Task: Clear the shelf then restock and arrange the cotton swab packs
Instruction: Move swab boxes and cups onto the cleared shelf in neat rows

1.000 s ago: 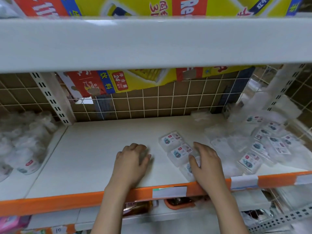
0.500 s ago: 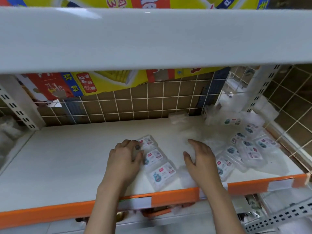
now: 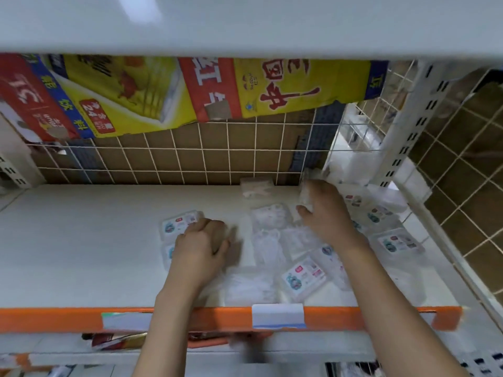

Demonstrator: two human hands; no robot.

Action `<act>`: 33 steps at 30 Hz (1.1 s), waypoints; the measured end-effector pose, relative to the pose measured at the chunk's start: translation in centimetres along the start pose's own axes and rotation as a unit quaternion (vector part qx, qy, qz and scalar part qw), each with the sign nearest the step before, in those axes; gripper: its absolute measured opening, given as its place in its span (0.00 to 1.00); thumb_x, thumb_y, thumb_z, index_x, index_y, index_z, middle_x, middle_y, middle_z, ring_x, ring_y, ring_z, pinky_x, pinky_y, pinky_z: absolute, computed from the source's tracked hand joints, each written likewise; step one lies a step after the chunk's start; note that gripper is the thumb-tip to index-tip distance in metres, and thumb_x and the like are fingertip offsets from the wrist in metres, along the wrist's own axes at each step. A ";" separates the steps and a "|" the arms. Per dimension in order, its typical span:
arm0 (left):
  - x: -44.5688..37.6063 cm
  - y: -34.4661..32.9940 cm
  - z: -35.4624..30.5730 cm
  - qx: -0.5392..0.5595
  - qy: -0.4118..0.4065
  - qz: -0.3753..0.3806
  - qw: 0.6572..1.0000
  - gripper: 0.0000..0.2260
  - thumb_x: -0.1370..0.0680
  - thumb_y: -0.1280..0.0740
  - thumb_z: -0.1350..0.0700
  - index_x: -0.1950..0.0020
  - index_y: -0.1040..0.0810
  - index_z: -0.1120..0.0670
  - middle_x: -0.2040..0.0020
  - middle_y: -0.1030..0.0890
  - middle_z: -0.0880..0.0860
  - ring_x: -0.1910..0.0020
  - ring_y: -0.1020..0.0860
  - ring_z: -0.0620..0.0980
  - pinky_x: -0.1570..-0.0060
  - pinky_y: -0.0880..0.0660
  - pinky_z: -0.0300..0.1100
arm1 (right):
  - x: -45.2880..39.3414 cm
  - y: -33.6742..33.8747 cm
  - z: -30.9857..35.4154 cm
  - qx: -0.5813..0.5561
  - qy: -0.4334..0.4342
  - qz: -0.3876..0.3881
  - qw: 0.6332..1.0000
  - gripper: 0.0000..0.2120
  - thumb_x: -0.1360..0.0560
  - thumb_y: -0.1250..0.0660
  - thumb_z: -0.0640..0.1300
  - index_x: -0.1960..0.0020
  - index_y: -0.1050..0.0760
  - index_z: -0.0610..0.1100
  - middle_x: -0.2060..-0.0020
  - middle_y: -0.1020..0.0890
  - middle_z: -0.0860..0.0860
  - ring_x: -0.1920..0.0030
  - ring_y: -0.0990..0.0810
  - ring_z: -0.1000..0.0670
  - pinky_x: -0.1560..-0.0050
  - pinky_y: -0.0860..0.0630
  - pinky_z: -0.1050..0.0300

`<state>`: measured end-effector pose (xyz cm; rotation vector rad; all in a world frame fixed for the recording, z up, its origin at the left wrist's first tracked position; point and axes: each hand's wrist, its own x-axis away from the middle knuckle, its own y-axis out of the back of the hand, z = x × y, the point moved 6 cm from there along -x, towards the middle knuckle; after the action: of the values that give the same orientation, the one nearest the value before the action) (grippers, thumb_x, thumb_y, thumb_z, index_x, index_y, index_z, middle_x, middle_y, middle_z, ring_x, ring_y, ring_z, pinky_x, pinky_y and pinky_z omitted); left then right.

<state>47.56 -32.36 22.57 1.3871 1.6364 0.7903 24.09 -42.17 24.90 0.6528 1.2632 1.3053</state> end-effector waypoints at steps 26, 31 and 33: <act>-5.2 1.2 2.6 -0.149 0.091 0.062 0.983 0.30 0.24 0.35 0.45 0.26 0.39 0.53 0.29 0.34 0.54 0.31 0.36 0.56 0.35 0.36 0.46 | -2.2 -0.4 0.4 0.007 0.107 -0.017 0.994 0.24 0.37 0.24 0.54 0.50 0.27 0.40 0.49 0.28 0.43 0.44 0.30 0.42 0.51 0.32 0.54; -6.8 1.8 4.8 -0.193 0.171 0.178 0.950 0.34 0.31 0.35 0.33 0.32 0.31 0.52 0.35 0.27 0.53 0.38 0.29 0.55 0.43 0.31 0.46 | 0.9 1.2 2.7 -0.174 0.109 -0.073 0.976 0.25 0.39 0.26 0.53 0.49 0.27 0.40 0.49 0.29 0.44 0.45 0.29 0.43 0.47 0.34 0.58; -6.7 1.6 5.6 -0.188 0.195 0.210 0.940 0.34 0.36 0.35 0.27 0.40 0.26 0.51 0.42 0.23 0.51 0.43 0.25 0.53 0.47 0.29 0.44 | 1.8 0.9 3.5 -0.201 0.095 -0.062 0.973 0.29 0.37 0.31 0.60 0.43 0.27 0.42 0.41 0.29 0.42 0.38 0.32 0.44 0.40 0.39 0.64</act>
<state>53.55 -38.90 22.67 1.3705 1.3741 1.6254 26.67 -39.34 26.10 0.1627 1.1235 1.4878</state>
